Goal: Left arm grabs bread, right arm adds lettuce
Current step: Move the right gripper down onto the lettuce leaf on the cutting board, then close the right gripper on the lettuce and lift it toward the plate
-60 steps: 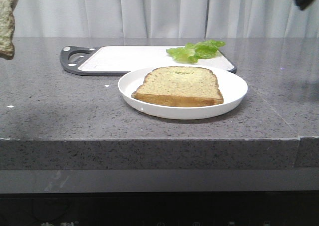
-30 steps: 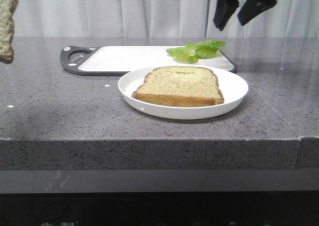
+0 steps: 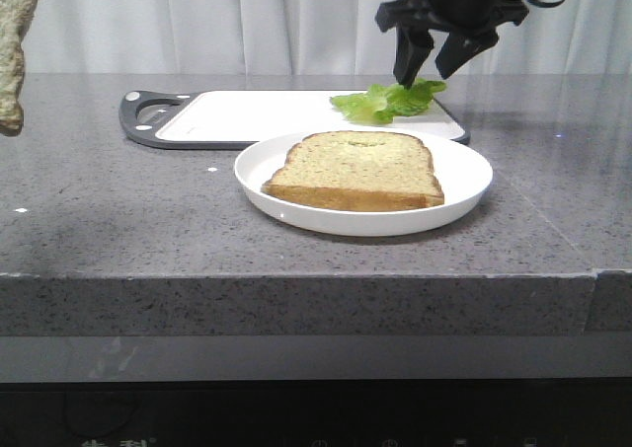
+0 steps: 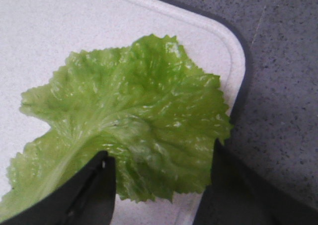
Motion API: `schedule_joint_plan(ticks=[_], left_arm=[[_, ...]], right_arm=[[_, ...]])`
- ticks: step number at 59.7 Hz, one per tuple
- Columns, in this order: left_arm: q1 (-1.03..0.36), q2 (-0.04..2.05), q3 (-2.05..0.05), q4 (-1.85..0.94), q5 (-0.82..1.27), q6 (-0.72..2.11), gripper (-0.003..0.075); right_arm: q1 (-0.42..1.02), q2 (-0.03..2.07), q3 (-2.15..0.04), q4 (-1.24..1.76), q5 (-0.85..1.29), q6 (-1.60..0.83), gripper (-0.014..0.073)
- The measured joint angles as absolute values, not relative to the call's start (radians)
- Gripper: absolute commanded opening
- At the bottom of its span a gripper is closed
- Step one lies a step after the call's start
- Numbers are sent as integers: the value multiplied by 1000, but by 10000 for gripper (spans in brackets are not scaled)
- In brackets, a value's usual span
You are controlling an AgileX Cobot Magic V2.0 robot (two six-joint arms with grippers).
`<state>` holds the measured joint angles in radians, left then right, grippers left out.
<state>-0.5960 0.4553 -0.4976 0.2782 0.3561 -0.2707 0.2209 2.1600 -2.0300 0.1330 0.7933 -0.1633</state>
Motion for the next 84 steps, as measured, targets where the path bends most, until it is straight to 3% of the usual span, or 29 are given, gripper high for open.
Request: schedule_joint_plan(ticks=[25, 41, 51, 69, 84], left_arm=[[-596, 455, -496, 278, 356, -271, -20], [-596, 455, -496, 278, 358, -271, -20], [-596, 455, -496, 278, 358, -271, -20], [-596, 455, -496, 278, 358, -271, -20], [-596, 455, -496, 278, 343, -271, -20]], right_arm=[[228, 2210, -2035, 131, 780, -187, 425], [234, 2210, -2035, 135, 782, -187, 52], [236, 2208, -2035, 137, 787, -189, -46], [236, 2172, -2035, 135, 817, -189, -58], [236, 2019, -1960, 164, 815, -189, -58]])
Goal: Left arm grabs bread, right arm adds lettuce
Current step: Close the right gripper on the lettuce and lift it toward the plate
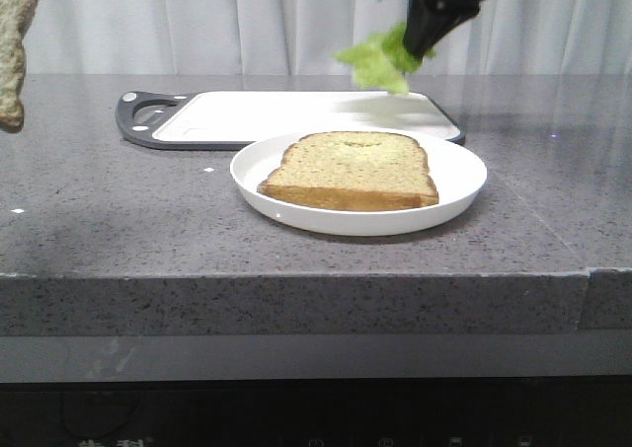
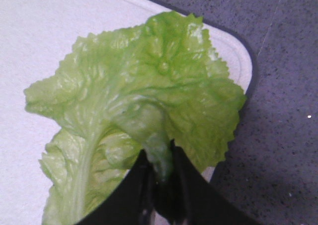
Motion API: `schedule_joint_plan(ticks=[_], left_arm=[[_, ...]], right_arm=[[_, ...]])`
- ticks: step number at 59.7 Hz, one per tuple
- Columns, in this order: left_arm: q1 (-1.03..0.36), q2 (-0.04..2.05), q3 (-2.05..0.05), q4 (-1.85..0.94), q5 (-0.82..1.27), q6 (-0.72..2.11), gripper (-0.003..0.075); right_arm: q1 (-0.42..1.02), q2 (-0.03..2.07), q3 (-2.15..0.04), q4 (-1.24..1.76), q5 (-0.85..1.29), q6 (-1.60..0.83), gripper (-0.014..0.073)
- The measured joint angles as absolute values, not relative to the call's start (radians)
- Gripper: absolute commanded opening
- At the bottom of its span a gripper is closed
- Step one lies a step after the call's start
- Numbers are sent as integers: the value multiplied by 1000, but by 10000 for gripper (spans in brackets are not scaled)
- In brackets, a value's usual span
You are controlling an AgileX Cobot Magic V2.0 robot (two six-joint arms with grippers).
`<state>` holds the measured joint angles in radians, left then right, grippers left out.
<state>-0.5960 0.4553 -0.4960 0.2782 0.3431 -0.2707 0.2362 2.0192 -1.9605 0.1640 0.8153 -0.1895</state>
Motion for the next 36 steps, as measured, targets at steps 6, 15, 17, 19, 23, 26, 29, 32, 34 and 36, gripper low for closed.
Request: schedule_joint_plan(ticks=[6, 15, 17, 19, 23, 26, 29, 32, 34, 36], left_arm=[[-596, 455, -496, 278, 334, -271, -20], [-596, 455, -496, 278, 331, -271, -20], [-596, 455, -496, 278, 331, -271, -20], [-596, 455, -496, 278, 331, -271, -20], [-596, 455, -496, 278, 331, -271, -20], [-596, 455, -496, 278, 330, -271, -20], [-596, 455, -496, 278, 330, -271, -20], [-596, 455, -496, 278, 330, -271, -20], [-596, 455, -496, 278, 330, -271, -20], [-596, 455, -496, 278, 330, -271, -20]], right_arm=[[242, 1942, -1876, 181, 799, -189, -58], [273, 1796, -1652, 192, 716, -189, -58], [284, 1760, -1606, 194, 687, -189, -58], [296, 1723, -1549, 196, 661, -189, -58], [319, 1657, -1444, 203, 619, -189, -58], [334, 1617, -1389, 207, 598, -189, -58], [351, 1575, -1333, 220, 578, -189, -58], [362, 1541, -1287, 230, 570, -189, -58], [367, 1525, -1265, 241, 565, -189, -58], [369, 1509, -1241, 255, 563, -189, -58]])
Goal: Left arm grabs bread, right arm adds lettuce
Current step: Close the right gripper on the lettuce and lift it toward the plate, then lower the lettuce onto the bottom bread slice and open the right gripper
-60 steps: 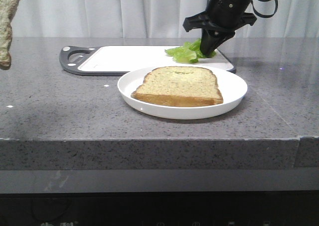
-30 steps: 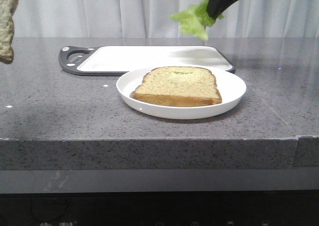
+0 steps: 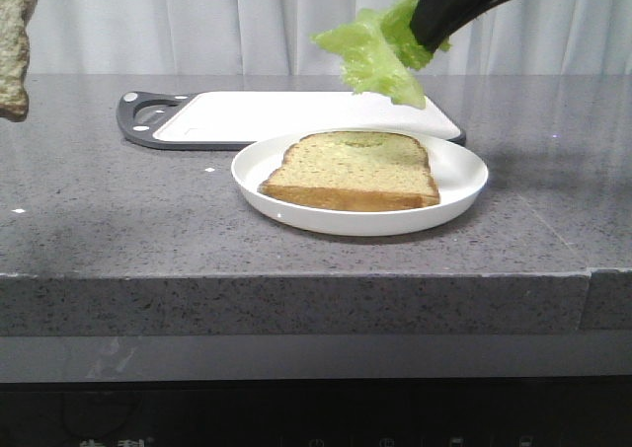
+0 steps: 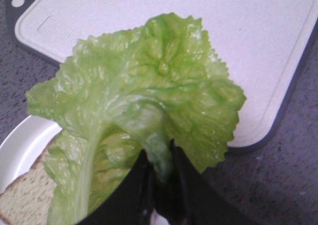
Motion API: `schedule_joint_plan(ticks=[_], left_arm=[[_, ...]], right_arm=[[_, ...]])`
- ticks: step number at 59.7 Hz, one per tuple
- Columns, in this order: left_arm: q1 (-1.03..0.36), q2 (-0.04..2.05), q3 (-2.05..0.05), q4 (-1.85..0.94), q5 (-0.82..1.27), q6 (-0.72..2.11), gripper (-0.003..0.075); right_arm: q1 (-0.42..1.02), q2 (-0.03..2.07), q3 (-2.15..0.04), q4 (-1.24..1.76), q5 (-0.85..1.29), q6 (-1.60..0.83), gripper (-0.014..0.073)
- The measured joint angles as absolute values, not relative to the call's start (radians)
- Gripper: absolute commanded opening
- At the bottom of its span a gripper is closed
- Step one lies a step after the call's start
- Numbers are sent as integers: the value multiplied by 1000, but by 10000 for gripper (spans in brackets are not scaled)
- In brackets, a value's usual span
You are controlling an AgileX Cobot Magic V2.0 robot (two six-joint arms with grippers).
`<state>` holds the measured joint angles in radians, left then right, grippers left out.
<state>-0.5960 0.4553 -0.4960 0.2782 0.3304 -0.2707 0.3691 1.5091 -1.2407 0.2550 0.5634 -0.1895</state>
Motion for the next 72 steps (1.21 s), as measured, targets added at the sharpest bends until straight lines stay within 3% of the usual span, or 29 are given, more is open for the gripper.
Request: schedule_joint_plan(ticks=[32, 63, 72], left_arm=[[-596, 455, -496, 278, 329, -271, -20], [-596, 455, -496, 278, 329, -271, -20], [-596, 455, -496, 278, 329, -271, -20]], right_arm=[[373, 1532, -1161, 380, 630, -189, -43], [373, 1532, -1161, 384, 643, -189, 417], [373, 1532, -1161, 384, 641, -189, 442]])
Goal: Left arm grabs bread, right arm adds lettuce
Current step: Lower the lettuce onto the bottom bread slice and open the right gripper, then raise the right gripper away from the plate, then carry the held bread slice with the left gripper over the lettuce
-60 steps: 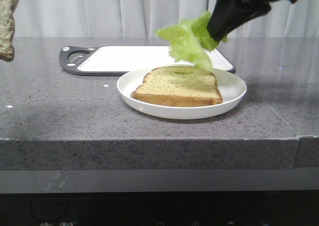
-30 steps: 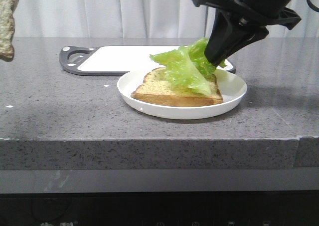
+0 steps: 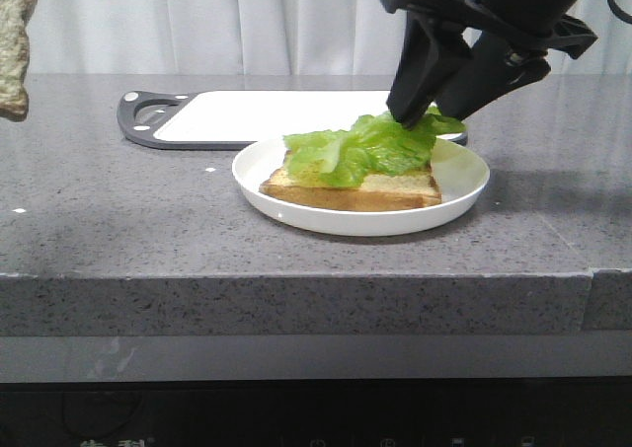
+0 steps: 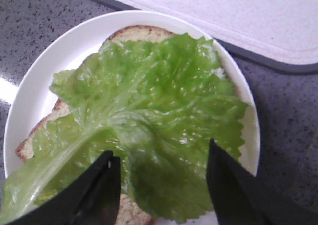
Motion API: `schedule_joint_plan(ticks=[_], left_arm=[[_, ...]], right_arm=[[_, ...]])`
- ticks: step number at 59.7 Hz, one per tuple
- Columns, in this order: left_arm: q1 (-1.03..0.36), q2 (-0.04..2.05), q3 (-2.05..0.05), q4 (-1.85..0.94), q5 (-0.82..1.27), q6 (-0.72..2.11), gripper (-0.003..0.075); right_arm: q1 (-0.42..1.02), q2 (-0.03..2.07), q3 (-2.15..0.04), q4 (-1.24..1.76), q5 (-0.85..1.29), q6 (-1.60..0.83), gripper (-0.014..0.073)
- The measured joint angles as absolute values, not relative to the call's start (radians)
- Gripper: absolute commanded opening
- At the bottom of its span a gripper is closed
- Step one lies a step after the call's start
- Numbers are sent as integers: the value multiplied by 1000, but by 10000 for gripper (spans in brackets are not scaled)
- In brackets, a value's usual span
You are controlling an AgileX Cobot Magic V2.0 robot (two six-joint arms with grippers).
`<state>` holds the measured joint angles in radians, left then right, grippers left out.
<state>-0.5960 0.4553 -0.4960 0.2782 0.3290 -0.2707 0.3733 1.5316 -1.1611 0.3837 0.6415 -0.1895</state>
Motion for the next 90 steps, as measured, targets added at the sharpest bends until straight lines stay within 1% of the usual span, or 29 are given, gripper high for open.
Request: schedule_joint_plan(ticks=[13, 17, 21, 26, 31, 38, 41, 42, 44, 56, 66, 77, 90], left_arm=[[-596, 455, -496, 278, 329, -271, -20], [-596, 455, -496, 278, 329, -271, -20], [-596, 455, -496, 278, 329, -271, -20], [-596, 455, -496, 278, 329, -271, -20], [-596, 455, -496, 278, 329, -271, -20], [-596, 455, -496, 278, 329, -271, -20], [-596, 455, -496, 278, 329, -271, -20], [-596, 455, -496, 278, 329, -271, -20], [-596, 455, -496, 278, 329, -271, -20], [-596, 455, -496, 274, 329, -271, -20], [-596, 487, -511, 176, 324, -271, -20], [-596, 647, -632, 0, 322, -271, -20], [-596, 907, -841, -181, 405, -264, -20]], right_arm=[[373, 1474, -1161, 369, 623, -189, 440], [373, 1449, -1161, 357, 623, -189, 419], [373, 1416, -1161, 345, 623, -189, 379], [373, 1378, -1161, 330, 626, -189, 285], [373, 1344, -1161, 325, 642, -189, 155], [373, 1296, -1141, 323, 647, -189, -3], [373, 1266, -1115, 323, 637, -189, -66], [373, 1254, -1101, 323, 633, -189, -74], [373, 1227, -1076, 323, 615, -189, -64], [373, 1066, -900, 295, 501, -189, -69], [373, 880, -752, 266, 431, -190, -69], [373, 714, -662, 262, 427, -192, -69], [373, 634, -610, 229, 455, -192, -69]])
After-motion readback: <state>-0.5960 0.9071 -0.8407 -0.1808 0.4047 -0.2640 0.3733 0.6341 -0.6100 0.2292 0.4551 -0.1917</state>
